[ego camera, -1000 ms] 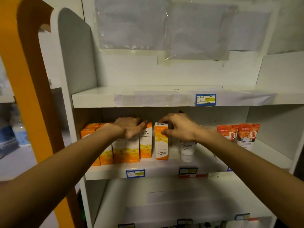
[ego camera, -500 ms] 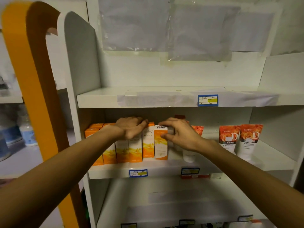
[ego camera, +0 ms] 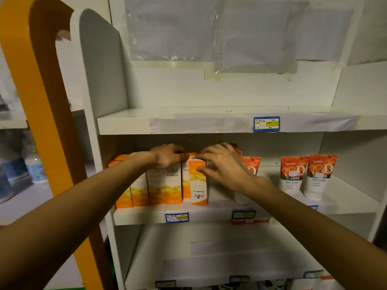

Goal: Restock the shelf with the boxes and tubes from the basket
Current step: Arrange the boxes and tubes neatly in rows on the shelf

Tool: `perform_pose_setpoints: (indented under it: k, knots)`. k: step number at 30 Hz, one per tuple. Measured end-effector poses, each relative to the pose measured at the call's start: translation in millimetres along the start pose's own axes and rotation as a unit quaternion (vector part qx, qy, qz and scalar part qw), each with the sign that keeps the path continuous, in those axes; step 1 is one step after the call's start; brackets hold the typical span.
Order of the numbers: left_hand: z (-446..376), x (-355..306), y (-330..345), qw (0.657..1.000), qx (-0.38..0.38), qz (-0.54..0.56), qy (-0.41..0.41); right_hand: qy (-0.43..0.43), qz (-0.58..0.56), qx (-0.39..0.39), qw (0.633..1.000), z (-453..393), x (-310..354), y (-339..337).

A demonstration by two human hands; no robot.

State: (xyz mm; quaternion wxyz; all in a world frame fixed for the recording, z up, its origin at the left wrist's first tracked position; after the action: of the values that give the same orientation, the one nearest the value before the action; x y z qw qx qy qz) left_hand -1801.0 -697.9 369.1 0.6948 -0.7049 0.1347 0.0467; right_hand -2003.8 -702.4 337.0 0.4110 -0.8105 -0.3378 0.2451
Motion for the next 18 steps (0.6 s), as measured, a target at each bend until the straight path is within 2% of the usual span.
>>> perform_pose_setpoints:
  k: [3,11,18]
  knots:
    - [0.6,0.3,0.6,1.0,0.006,0.012,-0.002,-0.007,0.005,-0.015,1.0,1.3,-4.5,0.8]
    - [4.4,-3.1,-0.5,1.0,-0.006,0.011,-0.016,0.013,-0.086,-0.086,0.992,-3.9,0.1,12.8]
    - [10.2,-3.0,1.0,1.0,-0.022,-0.008,-0.019,-0.014,0.019,-0.094,0.995,-1.0,9.4,20.4]
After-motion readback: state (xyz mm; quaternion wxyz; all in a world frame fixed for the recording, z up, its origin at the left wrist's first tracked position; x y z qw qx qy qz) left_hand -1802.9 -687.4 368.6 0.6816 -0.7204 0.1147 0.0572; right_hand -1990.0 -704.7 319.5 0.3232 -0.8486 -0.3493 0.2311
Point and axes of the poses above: each hand's wrist, its own z-axis away from the middle knuckle, its own y-axis out of the palm, x = y × z, the point moved 2 cm from there along -z, towards the middle knuckle, and after that the axes turned 3 degrees about x, right-handed, at the moved point
